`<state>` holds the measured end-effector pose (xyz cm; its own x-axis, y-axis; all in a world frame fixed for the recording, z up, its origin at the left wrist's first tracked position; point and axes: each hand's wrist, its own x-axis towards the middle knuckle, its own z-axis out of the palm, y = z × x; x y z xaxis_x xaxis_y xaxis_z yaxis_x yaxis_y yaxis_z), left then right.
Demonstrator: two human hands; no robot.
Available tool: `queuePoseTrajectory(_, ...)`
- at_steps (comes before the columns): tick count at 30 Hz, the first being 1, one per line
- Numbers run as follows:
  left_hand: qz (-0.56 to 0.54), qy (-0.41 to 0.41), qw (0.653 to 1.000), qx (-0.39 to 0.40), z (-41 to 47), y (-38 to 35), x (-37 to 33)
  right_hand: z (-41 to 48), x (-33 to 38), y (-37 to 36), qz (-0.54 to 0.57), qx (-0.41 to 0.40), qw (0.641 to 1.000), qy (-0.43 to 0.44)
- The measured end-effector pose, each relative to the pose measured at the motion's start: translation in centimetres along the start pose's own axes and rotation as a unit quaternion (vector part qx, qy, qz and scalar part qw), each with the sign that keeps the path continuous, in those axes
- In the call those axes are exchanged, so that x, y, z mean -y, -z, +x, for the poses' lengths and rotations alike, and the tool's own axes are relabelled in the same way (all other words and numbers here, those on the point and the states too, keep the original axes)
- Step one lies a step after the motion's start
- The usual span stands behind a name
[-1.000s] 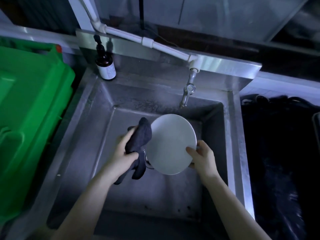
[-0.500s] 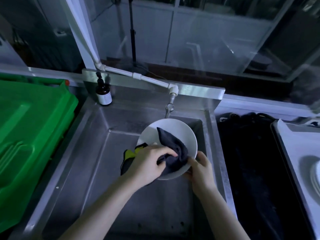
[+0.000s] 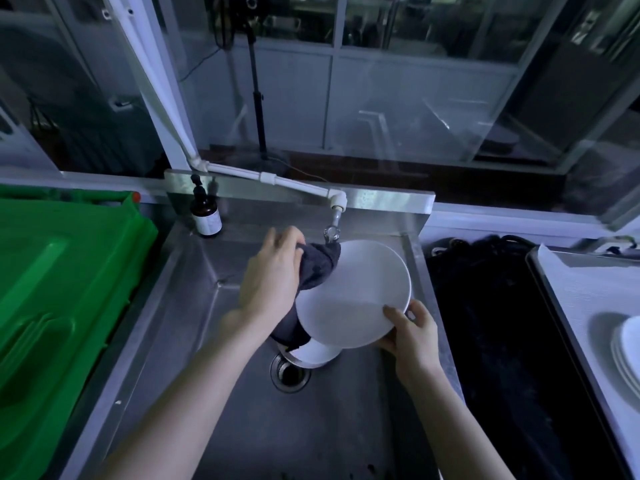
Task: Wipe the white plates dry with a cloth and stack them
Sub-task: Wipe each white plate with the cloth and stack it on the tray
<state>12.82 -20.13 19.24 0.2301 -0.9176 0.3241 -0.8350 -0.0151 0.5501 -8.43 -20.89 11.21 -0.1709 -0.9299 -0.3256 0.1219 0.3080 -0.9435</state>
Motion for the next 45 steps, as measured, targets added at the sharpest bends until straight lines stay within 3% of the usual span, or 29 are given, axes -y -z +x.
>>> queuePoseTrajectory(2, -0.067, -0.083, 0.993, 0.048, -0.1, -0.5, -1.0, -0.1, 0.5, -0.6, -0.009, 0.011, 1.000, 0.005)
queuePoseTrajectory(4, -0.134, -0.132, 0.971, 0.147, -1.0, -1.8, -2.0, -0.4, 1.0, -1.0, 0.000, 0.026, 1.000, -0.006)
queuePoseTrajectory(6, -0.197, -0.120, 0.940, 0.250, -1.9, -3.0, -1.7, -0.6, 1.5, -1.1, 0.015, 0.037, 0.999, -0.022)
queuePoseTrajectory(8, -0.247, -0.077, 0.923, 0.285, -2.4, -3.4, -0.2, -0.8, 1.9, -0.8, 0.025, 0.040, 0.998, -0.031)
queuePoseTrajectory(11, -0.249, -0.068, 0.952, 0.165, -3.1, -4.1, 1.6, -1.3, 2.1, -0.6, 0.047, 0.041, 0.997, -0.035)
queuePoseTrajectory(13, -0.169, -0.058, 0.983, 0.048, -4.1, -4.8, 1.2, -1.7, 2.0, -1.1, 0.045, 0.048, 0.997, -0.033)
queuePoseTrajectory(16, -0.027, -0.061, 0.997, -0.037, -5.4, -5.2, 0.3, -2.4, 1.7, -1.6, 0.047, 0.057, 0.997, -0.020)
queuePoseTrajectory(18, 0.000, -0.091, 0.996, -0.020, -5.9, -4.6, -0.2, -2.5, 1.9, -1.7, 0.060, 0.058, 0.996, -0.009)
queuePoseTrajectory(23, 0.020, -0.224, 0.958, 0.178, -7.4, -2.9, -0.6, -2.7, 2.6, -1.9, 0.086, 0.055, 0.995, -0.003)
queuePoseTrajectory(25, 0.000, -0.229, 0.948, 0.221, -6.4, -2.7, -0.2, -3.2, 2.5, -2.2, 0.077, 0.060, 0.995, 0.013)
queuePoseTrajectory(27, -0.060, -0.176, 0.958, 0.218, -4.7, -2.6, 0.1, -3.9, 2.4, -2.7, 0.056, 0.080, 0.995, 0.036)
queuePoseTrajectory(29, -0.101, -0.112, 0.976, 0.160, -3.3, -2.5, 0.4, -4.5, 2.6, -3.0, 0.047, 0.103, 0.992, 0.052)
queuePoseTrajectory(32, -0.052, -0.077, 0.989, 0.111, -3.1, -2.5, 1.1, -4.7, 3.6, -2.7, 0.041, 0.111, 0.992, 0.051)
queuePoseTrajectory(36, 0.026, -0.128, 0.986, 0.099, -5.4, -1.7, 1.4, -4.5, 4.9, -1.5, 0.049, 0.086, 0.994, 0.045)
queuePoseTrajectory(39, 0.030, -0.188, 0.972, 0.136, -7.7, -1.6, 1.6, -4.7, 4.8, -1.1, 0.050, 0.085, 0.995, 0.036)
queuePoseTrajectory(43, -0.009, -0.196, 0.966, 0.169, -7.2, -1.7, 0.7, -5.3, 4.1, -1.8, 0.003, 0.129, 0.990, 0.051)
queuePoseTrajectory(45, 0.031, -0.198, 0.966, 0.162, -5.2, -1.7, 0.4, -5.7, 3.5, -2.2, -0.013, 0.162, 0.985, 0.050)
